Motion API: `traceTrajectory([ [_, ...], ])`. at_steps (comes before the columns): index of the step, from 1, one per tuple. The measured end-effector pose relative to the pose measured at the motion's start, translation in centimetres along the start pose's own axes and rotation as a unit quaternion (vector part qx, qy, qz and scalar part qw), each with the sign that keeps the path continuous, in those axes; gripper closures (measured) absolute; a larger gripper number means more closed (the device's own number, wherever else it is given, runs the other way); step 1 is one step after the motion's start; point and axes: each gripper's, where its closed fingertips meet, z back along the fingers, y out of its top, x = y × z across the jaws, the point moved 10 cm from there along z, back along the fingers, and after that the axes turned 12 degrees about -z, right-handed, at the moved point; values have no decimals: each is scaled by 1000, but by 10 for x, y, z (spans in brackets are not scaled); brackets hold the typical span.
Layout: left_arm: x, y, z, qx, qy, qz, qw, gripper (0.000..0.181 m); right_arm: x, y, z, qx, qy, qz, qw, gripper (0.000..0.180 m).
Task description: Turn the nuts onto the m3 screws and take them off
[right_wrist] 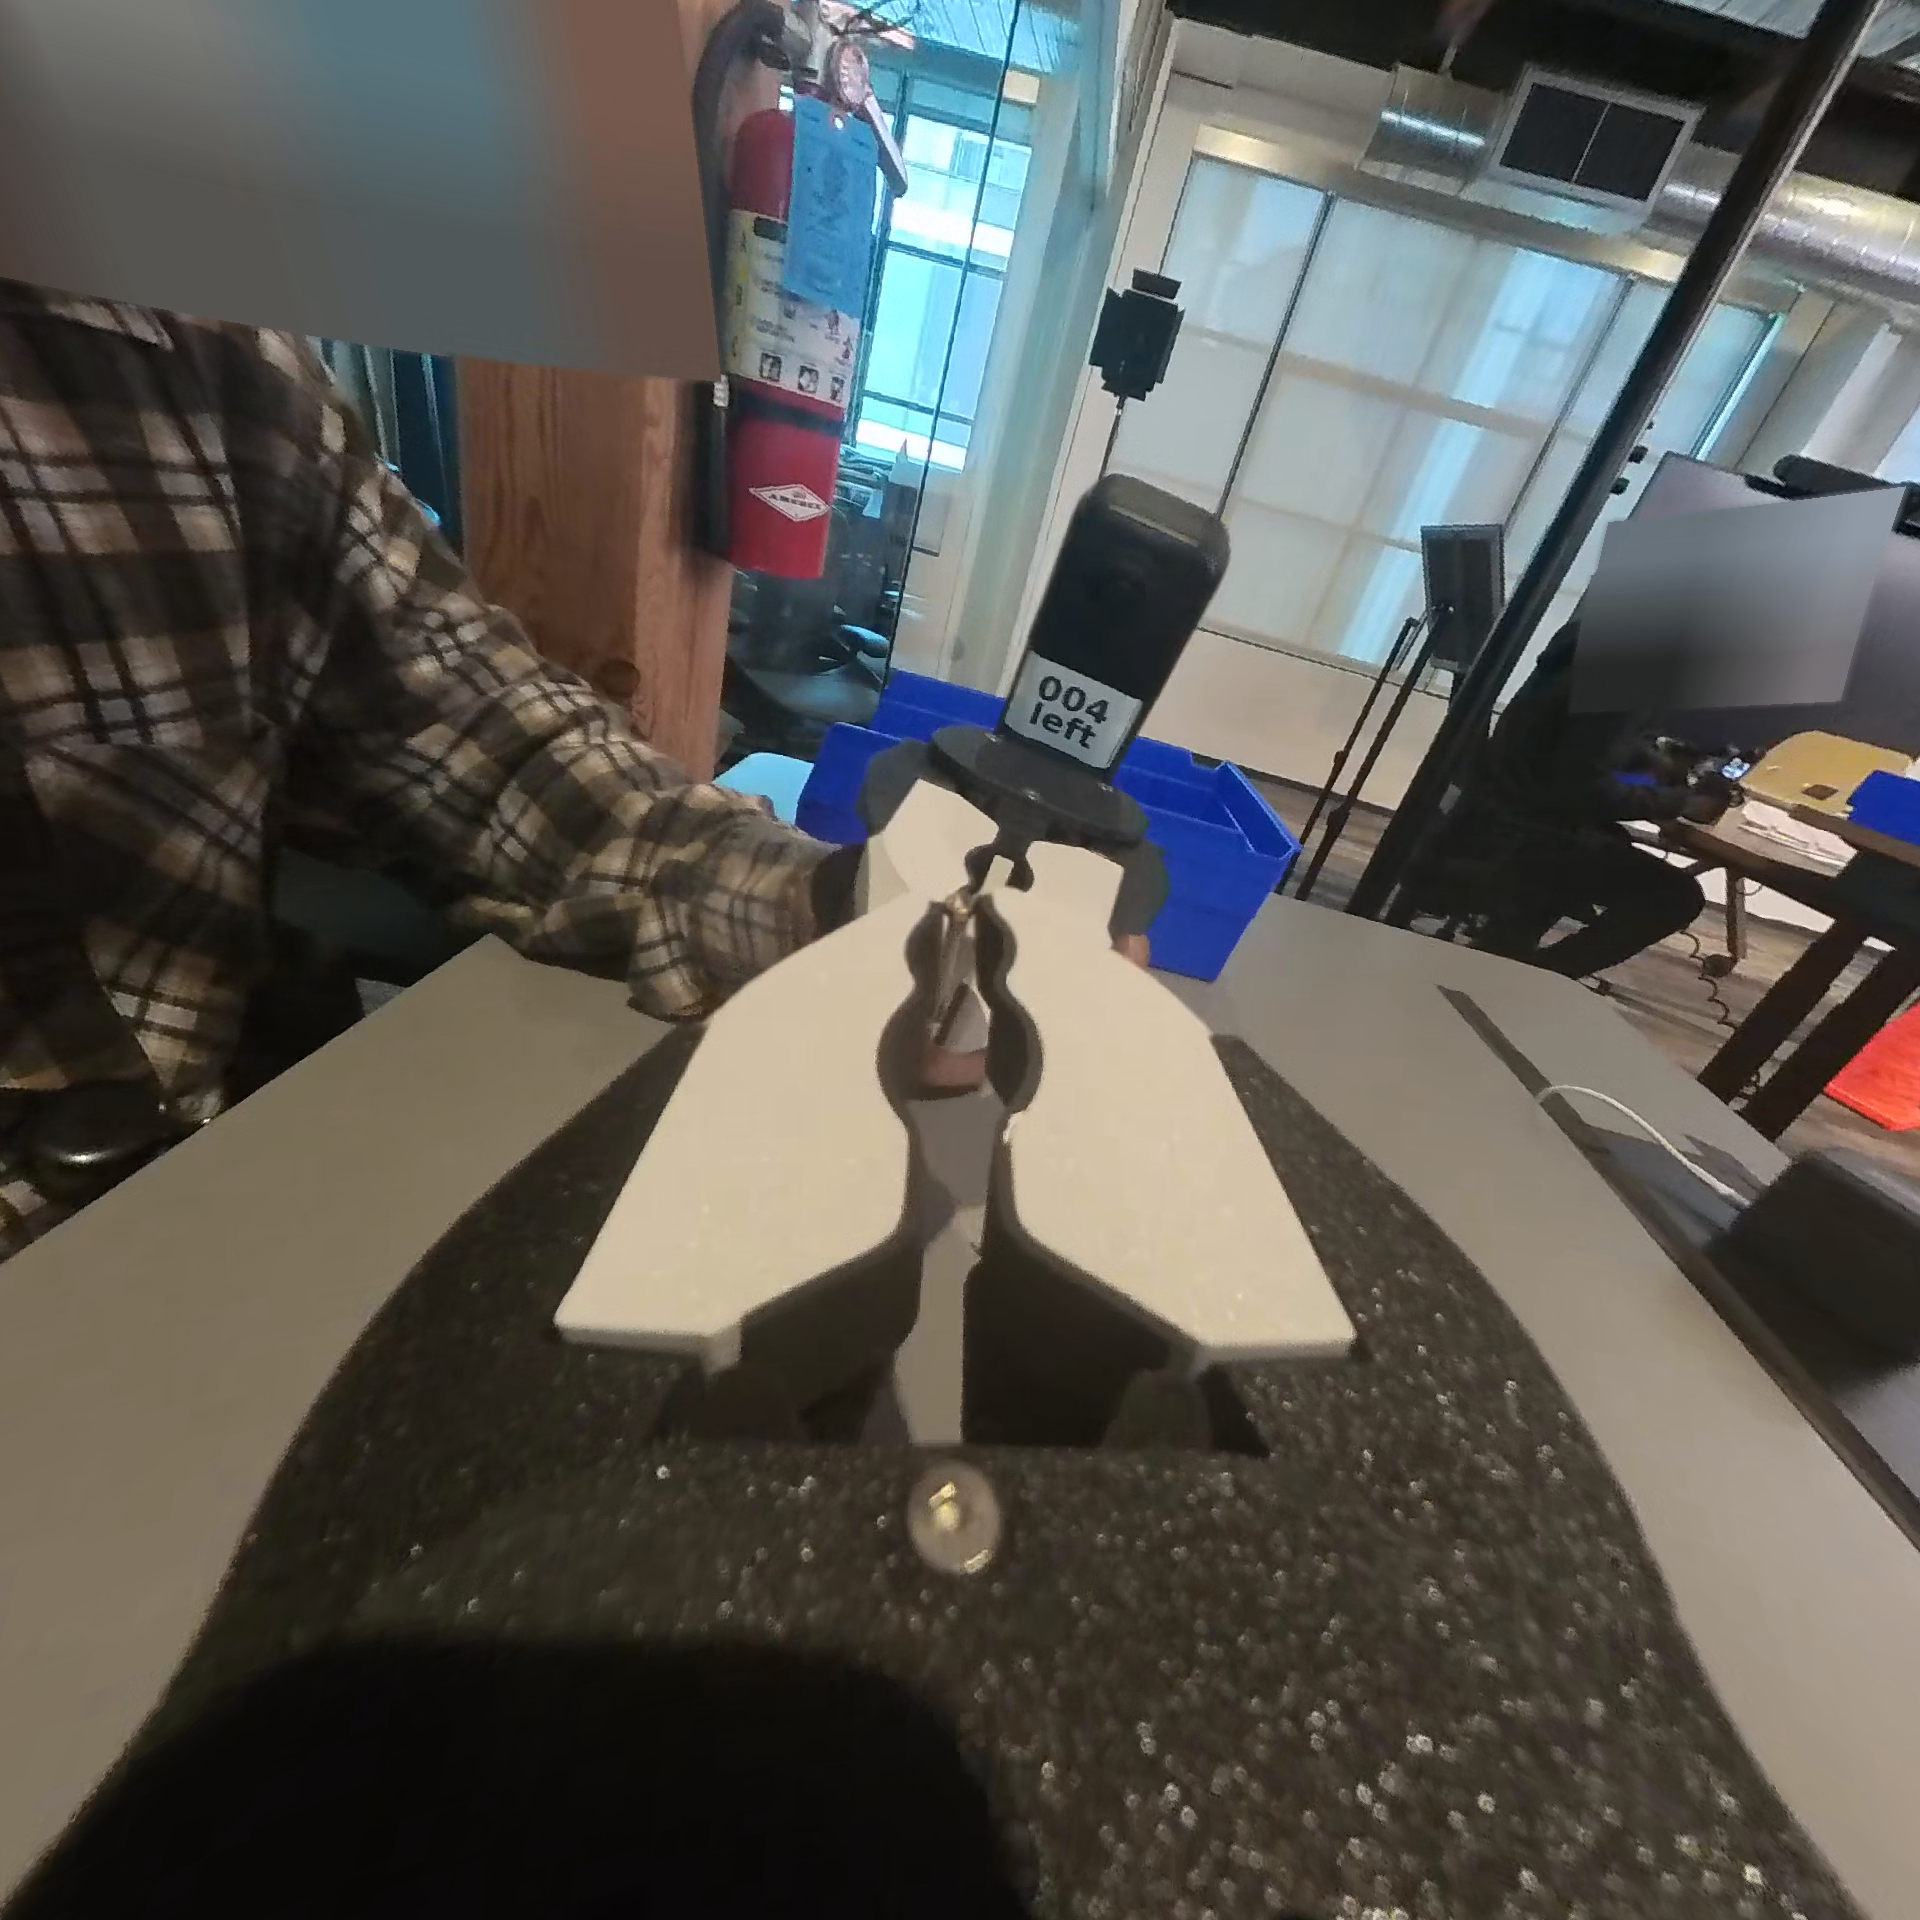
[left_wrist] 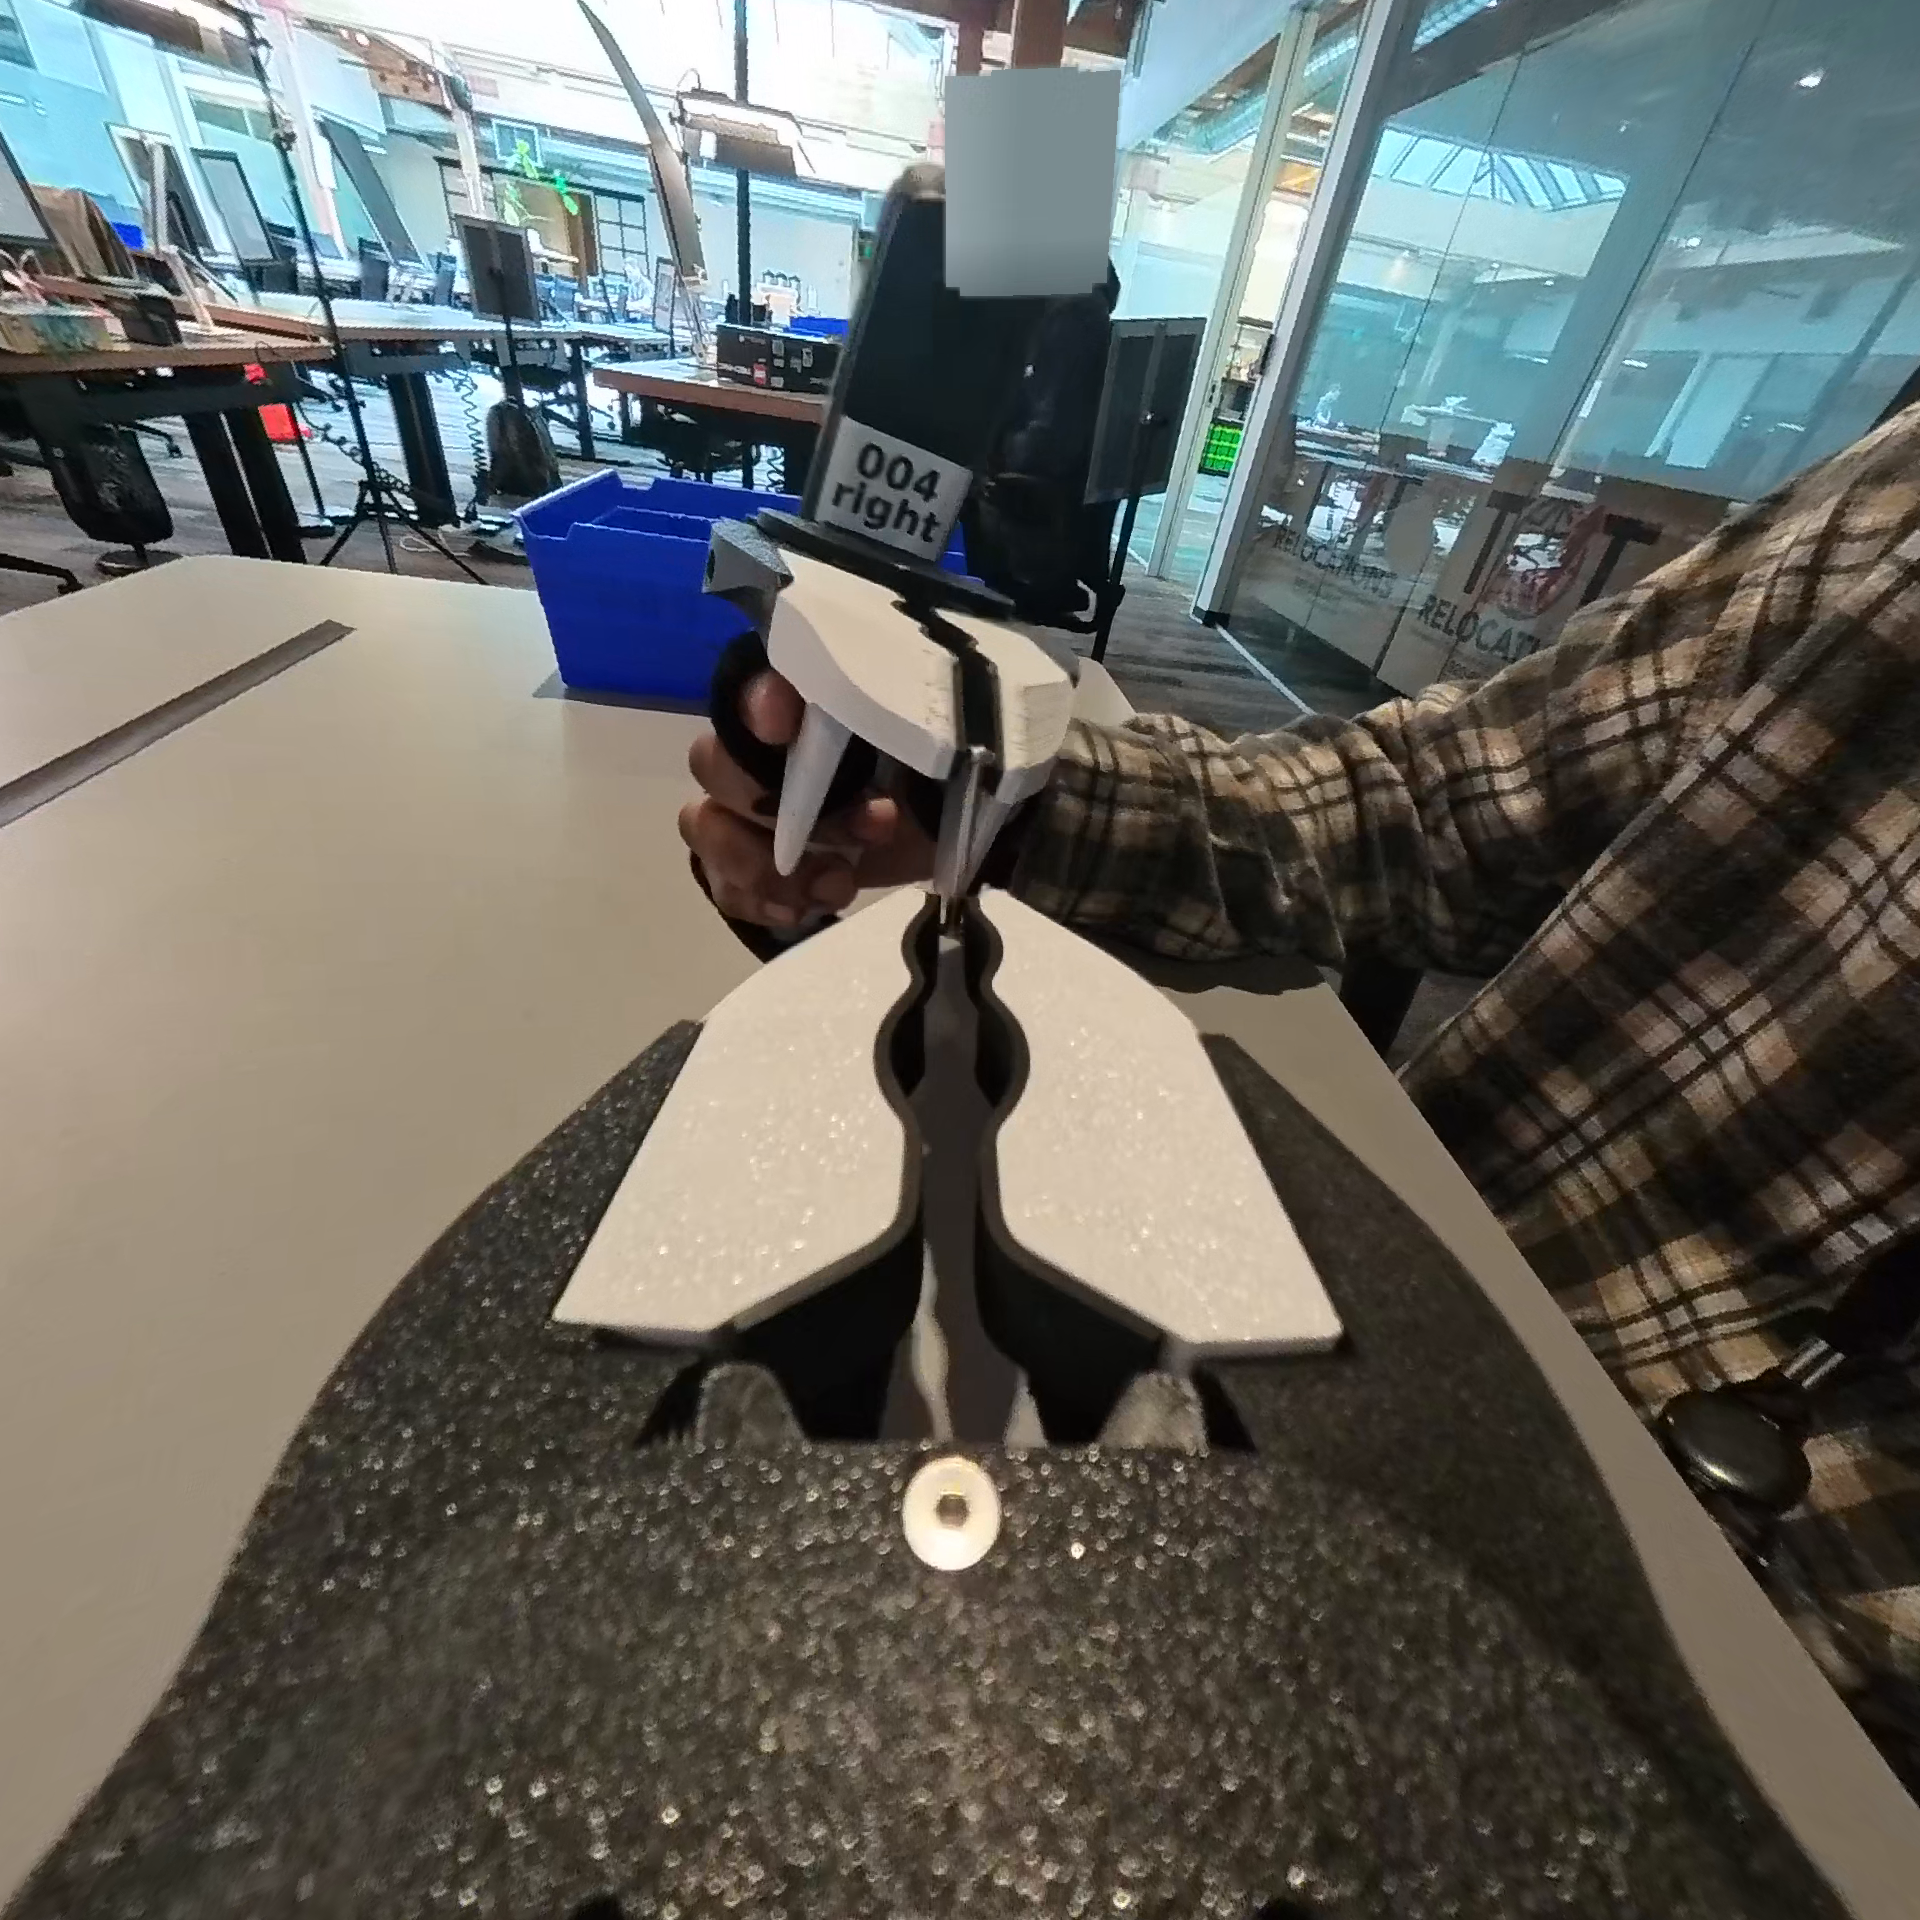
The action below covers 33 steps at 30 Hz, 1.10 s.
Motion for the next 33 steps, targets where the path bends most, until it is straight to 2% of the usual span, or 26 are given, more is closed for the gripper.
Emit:
traceTrajectory([
  [5,-2,2,3,-9,49,-6,999,177,2,-5,1,29,-44,-21,998,175],
  [12,-2,2,5,-59,180,-37,981,177,0,-17,-3,60,-185,-54,980,175],
  [16,-2,0,2,-78,221,-35,971,177,-3,-23,-8,83,-238,-86,964,175],
  [23,-6,-6,4,-45,198,15,979,177,-3,-24,-6,91,-233,-105,962,165],
  [28,-7,-6,6,28,122,43,991,177,-5,-19,2,100,-214,-95,967,147],
  [33,-9,-9,6,42,113,61,991,177,-11,-12,-3,115,-162,-93,976,127],
])
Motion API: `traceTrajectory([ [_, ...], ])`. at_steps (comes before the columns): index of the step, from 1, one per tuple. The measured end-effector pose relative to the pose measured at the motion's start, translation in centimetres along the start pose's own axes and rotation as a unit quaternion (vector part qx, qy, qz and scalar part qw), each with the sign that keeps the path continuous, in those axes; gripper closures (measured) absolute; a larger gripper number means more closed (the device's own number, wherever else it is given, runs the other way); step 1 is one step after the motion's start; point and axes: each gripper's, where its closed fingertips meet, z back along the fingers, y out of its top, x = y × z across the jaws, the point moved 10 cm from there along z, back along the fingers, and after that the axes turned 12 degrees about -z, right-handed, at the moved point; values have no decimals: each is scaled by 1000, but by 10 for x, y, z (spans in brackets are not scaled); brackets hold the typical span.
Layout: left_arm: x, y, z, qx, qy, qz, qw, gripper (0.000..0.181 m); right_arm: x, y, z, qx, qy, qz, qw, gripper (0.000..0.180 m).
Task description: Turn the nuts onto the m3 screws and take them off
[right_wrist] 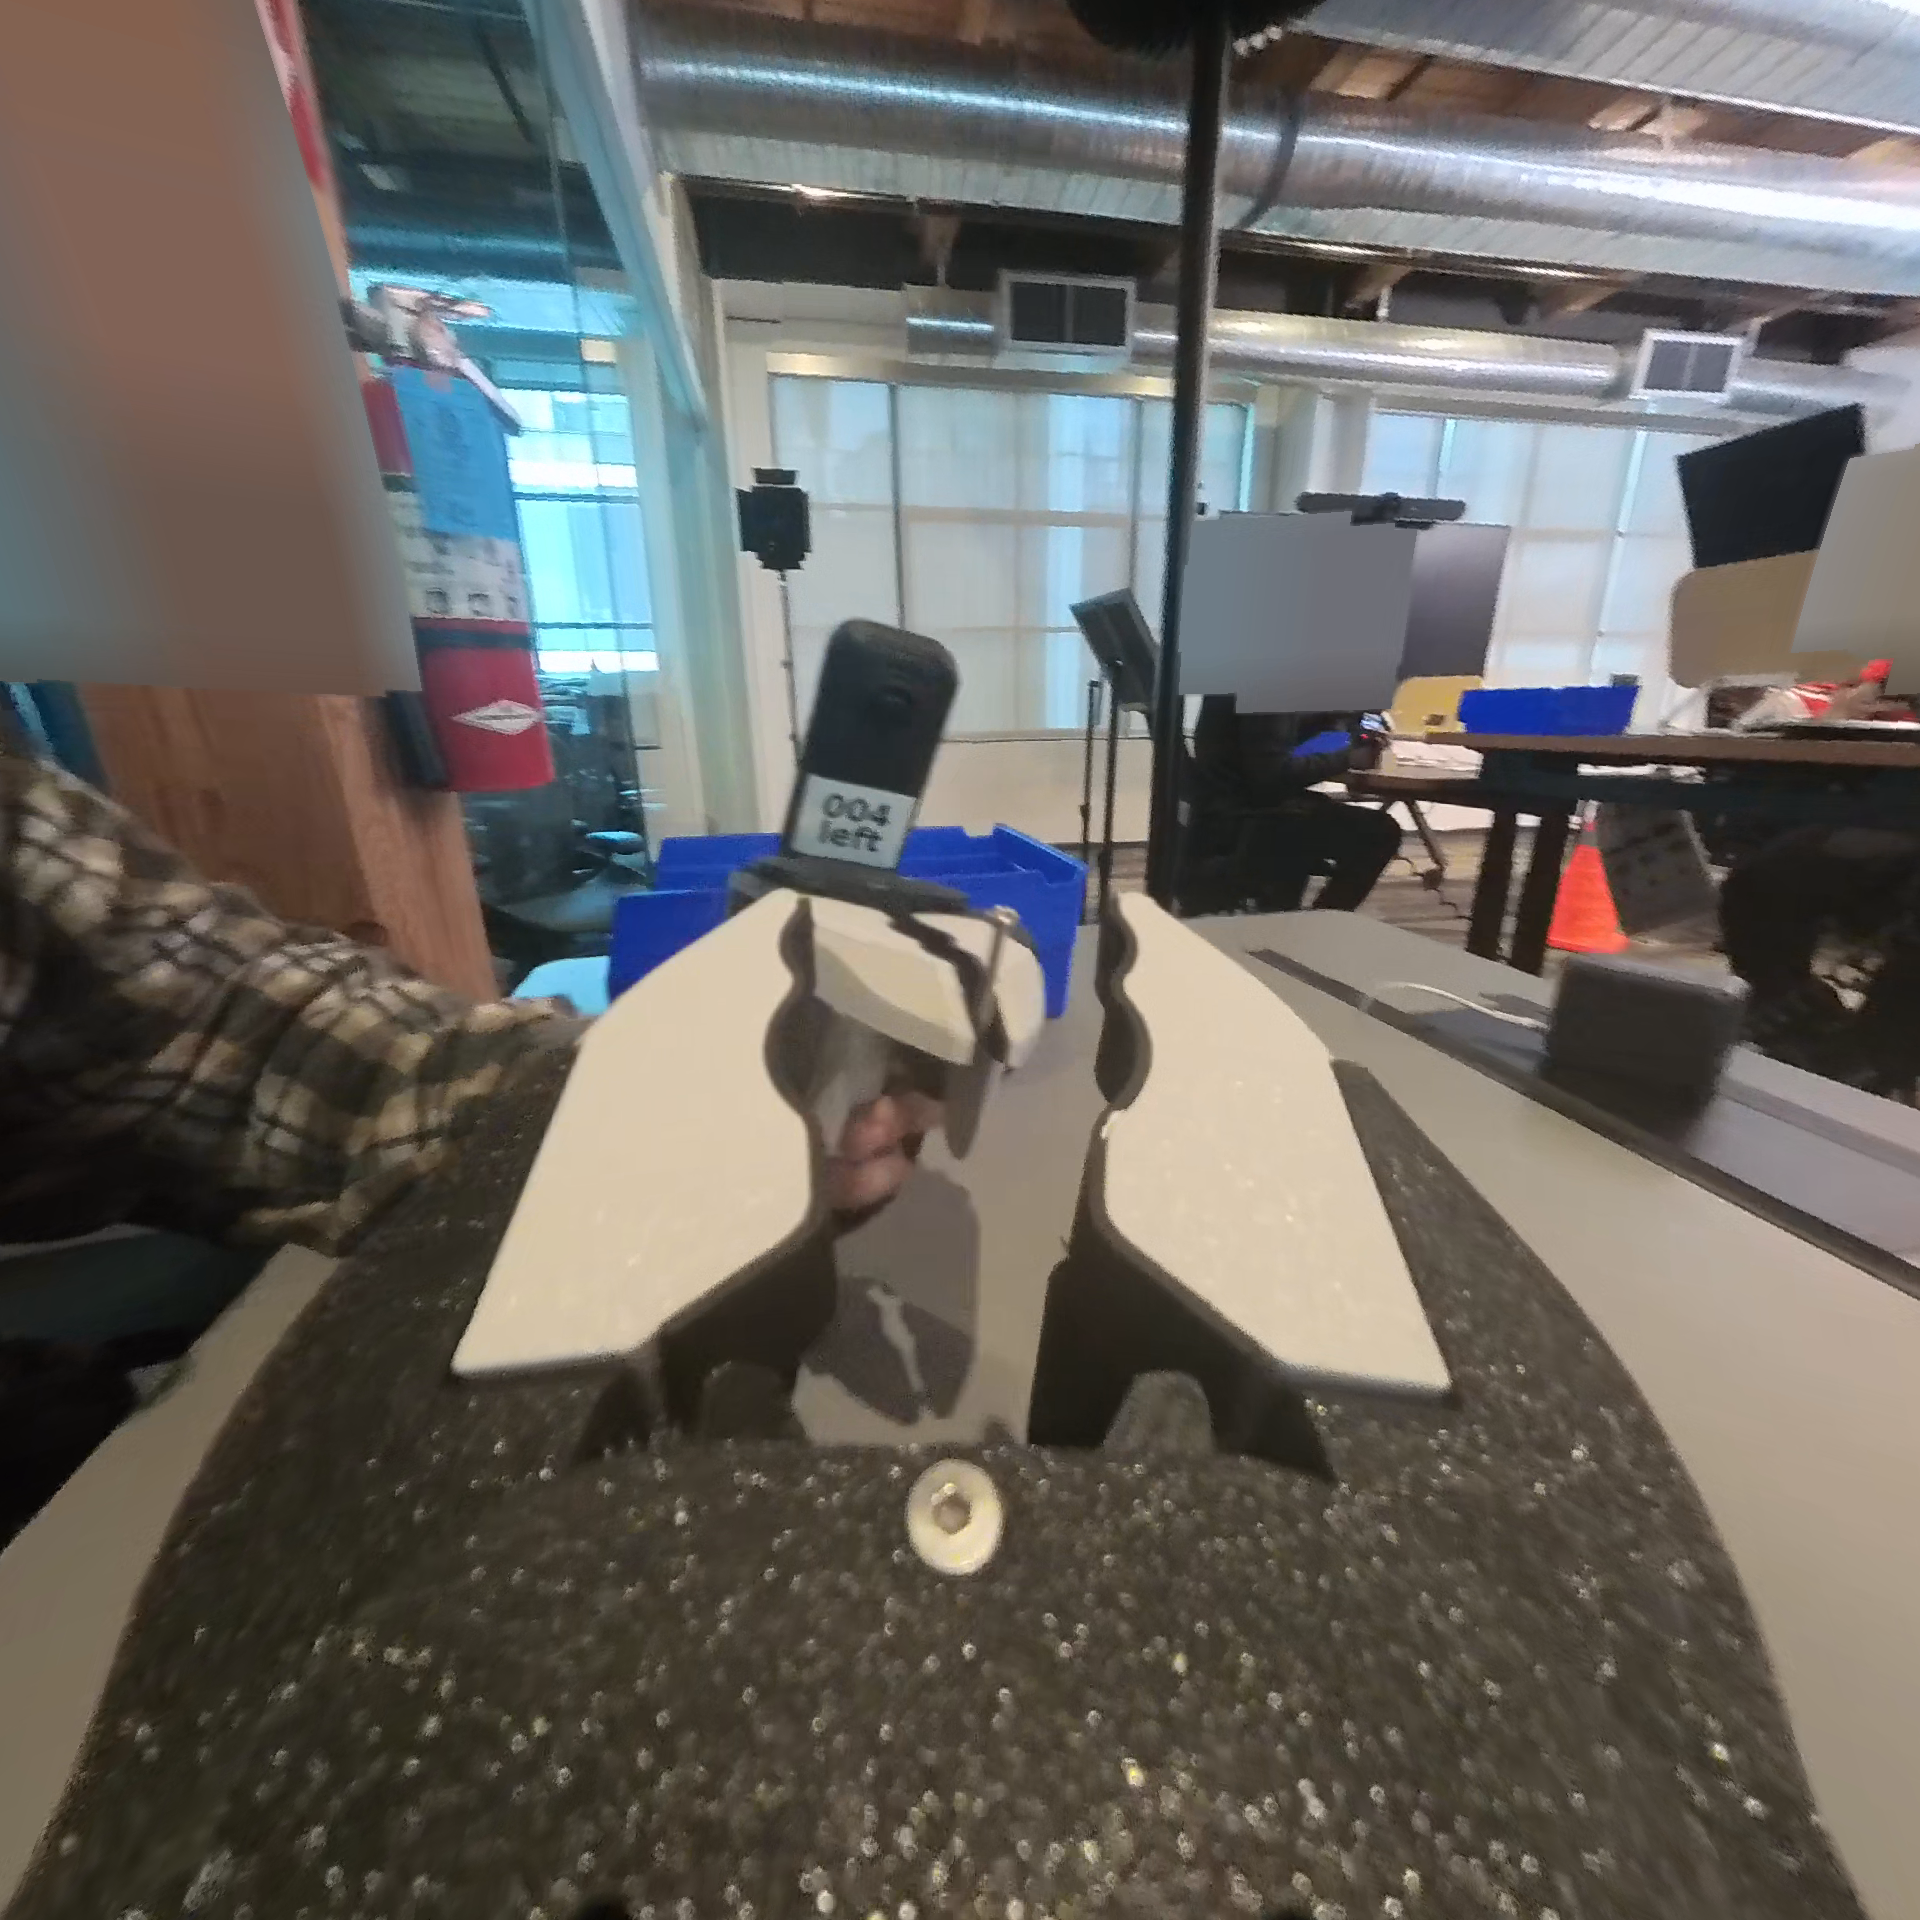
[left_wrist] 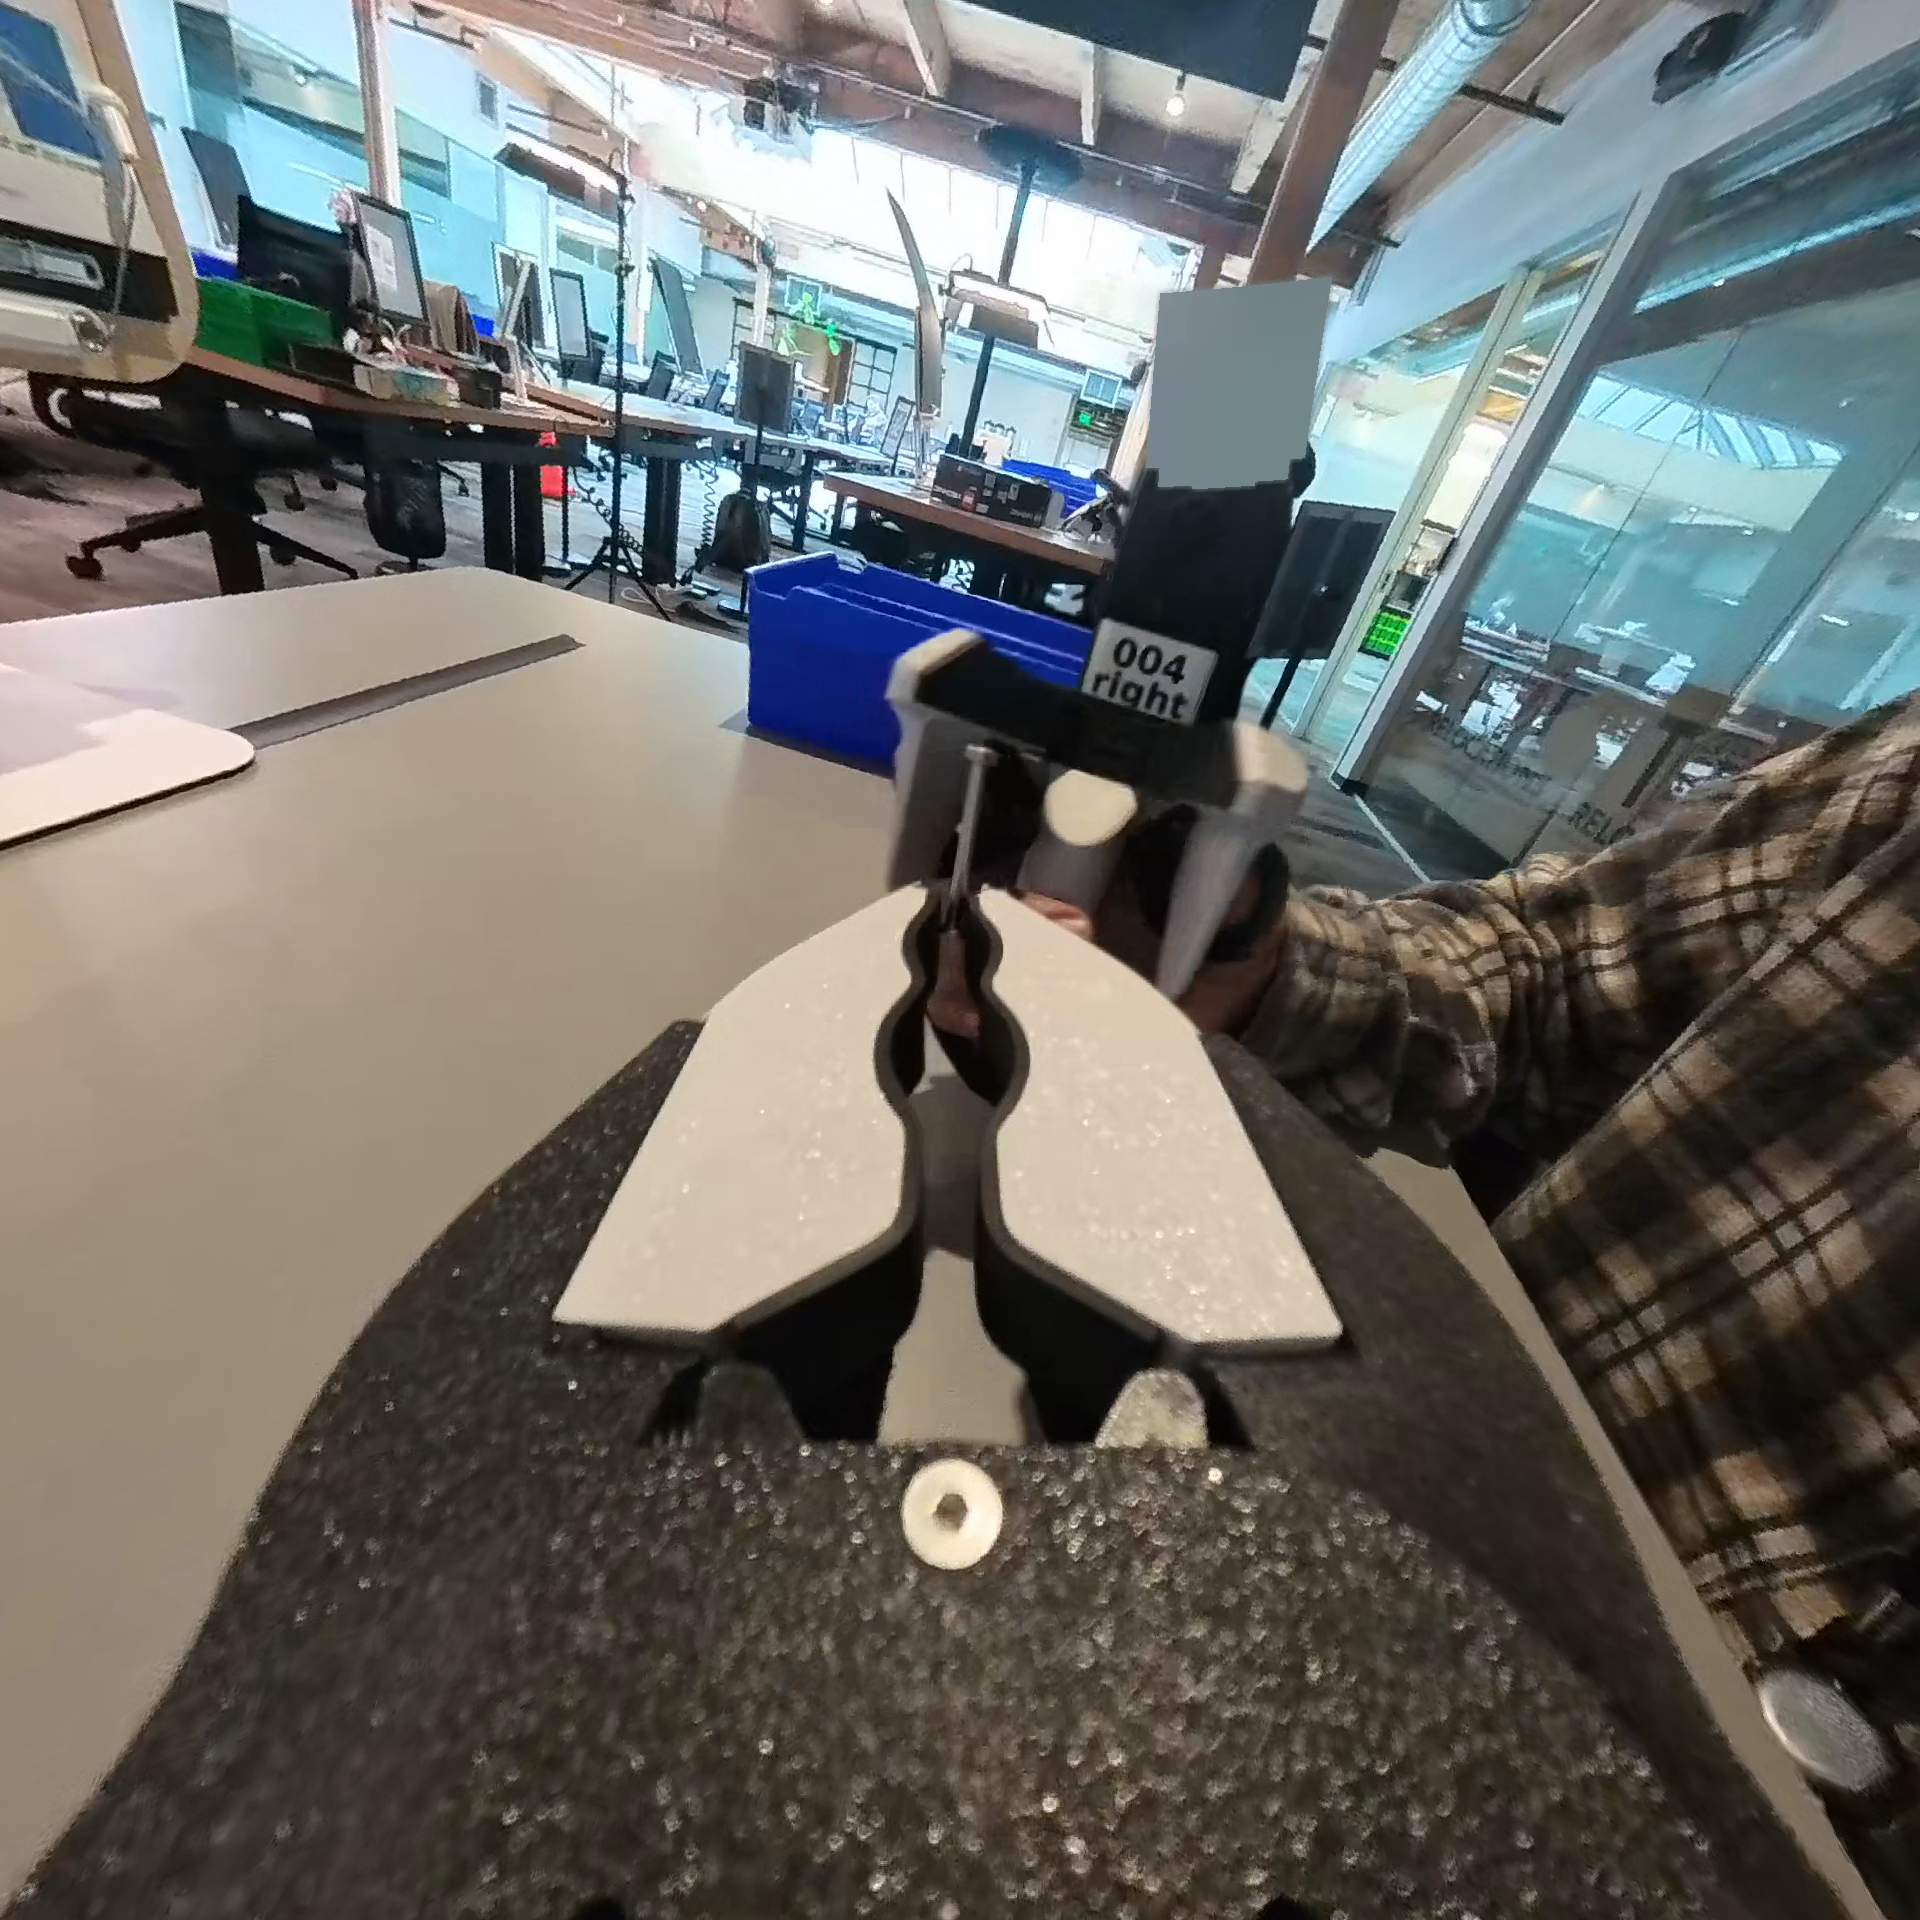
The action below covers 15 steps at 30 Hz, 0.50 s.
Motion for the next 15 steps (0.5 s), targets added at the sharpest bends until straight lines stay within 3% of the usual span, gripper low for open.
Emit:
traceTrajectory([
  [6,0,-3,-5,-13,-4,9,1000,177,-14,-5,-16,-40,18,17,999,106],
  [15,3,3,-5,-6,1,4,1000,177,-16,-4,-21,-35,6,18,999,97],
])
